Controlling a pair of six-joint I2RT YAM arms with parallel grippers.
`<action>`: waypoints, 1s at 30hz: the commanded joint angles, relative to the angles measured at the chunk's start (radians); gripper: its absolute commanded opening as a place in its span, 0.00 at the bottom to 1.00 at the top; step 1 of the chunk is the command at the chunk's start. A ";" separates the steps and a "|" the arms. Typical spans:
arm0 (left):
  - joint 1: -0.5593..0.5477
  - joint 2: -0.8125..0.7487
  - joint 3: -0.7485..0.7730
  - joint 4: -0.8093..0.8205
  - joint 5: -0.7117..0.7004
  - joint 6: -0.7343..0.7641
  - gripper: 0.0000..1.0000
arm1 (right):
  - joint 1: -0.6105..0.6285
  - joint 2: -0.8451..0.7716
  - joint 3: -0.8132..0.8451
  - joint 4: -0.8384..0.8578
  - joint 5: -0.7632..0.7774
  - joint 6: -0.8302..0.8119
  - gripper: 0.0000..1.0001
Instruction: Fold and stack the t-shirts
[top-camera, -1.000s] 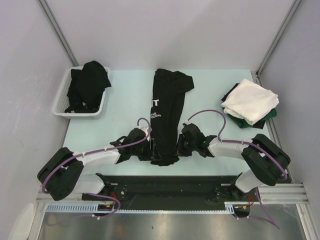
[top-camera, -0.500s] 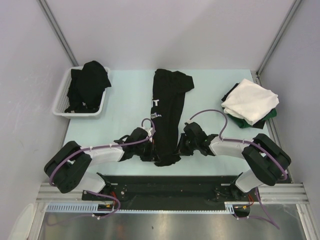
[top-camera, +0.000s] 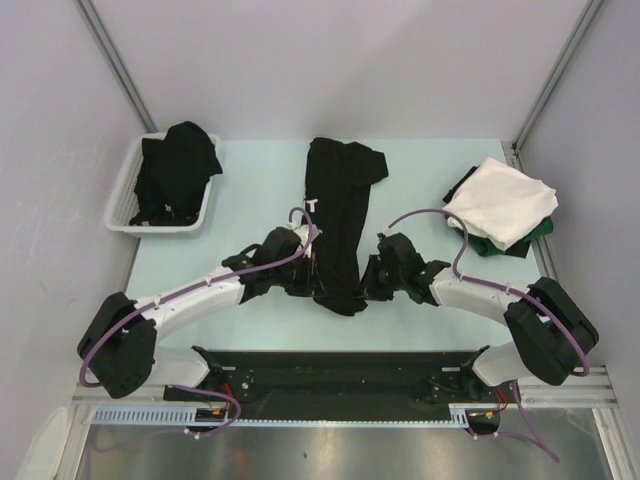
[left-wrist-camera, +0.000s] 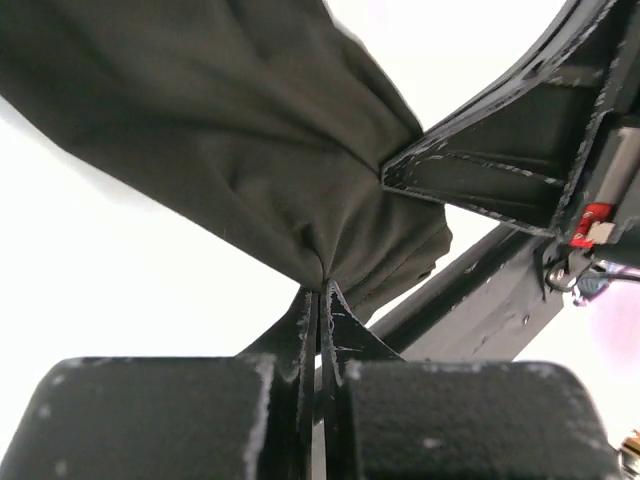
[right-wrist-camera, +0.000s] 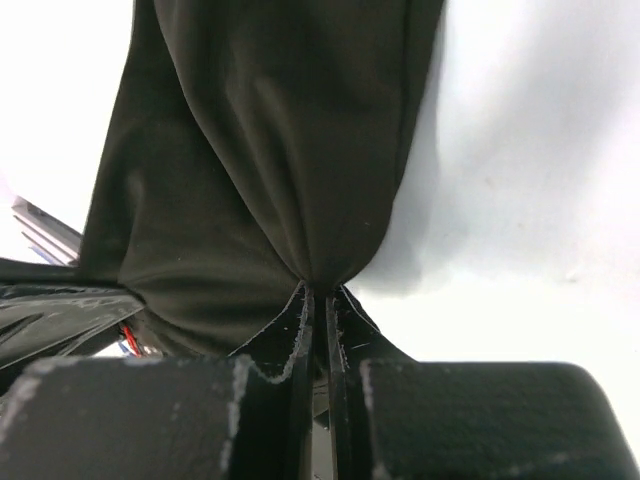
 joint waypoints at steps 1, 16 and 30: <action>0.004 -0.013 0.119 -0.090 -0.067 0.087 0.00 | -0.032 -0.008 0.131 -0.063 -0.004 -0.086 0.00; 0.062 0.067 0.317 -0.146 -0.116 0.189 0.00 | -0.230 0.156 0.422 -0.135 -0.135 -0.249 0.00; 0.197 0.300 0.518 -0.103 -0.090 0.252 0.00 | -0.354 0.393 0.714 -0.170 -0.239 -0.324 0.00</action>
